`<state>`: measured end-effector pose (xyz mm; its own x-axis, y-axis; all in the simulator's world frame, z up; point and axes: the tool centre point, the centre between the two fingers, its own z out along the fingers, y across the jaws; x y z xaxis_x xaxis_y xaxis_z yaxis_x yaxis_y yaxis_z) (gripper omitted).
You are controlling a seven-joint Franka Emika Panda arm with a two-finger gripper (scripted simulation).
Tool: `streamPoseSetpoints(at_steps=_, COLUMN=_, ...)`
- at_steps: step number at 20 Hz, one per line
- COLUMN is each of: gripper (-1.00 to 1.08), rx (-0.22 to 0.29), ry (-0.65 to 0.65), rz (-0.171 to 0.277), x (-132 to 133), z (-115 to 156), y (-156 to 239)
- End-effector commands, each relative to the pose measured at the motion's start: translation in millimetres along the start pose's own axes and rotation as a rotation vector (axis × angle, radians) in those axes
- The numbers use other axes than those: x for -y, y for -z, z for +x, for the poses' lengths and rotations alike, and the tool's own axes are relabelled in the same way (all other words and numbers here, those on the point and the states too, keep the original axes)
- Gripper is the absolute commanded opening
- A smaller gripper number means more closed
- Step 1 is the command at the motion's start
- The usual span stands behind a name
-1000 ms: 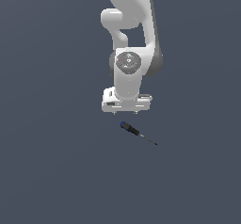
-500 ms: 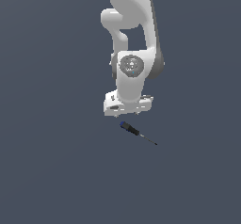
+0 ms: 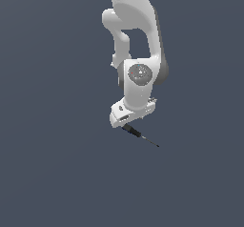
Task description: Pick up the object and move it to a goal position.
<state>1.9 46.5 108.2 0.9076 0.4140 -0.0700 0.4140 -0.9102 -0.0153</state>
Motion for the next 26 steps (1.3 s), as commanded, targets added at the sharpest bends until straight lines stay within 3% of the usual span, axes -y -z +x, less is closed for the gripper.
streamPoseSetpoints(at_steps=1, gripper=1.00, rx=-0.008, ry=0.083, rz=-0.005, x=3, z=7, y=-6)
streamPoseSetpoints(at_steps=14, gripper=1.00, rx=-0.049, ry=0.460, rz=-0.028, x=21, z=38, y=-32)
streamPoseSetpoints(at_steps=26, gripper=1.00, rx=-0.064, ry=0.579, rz=-0.035, x=28, z=47, y=-40)
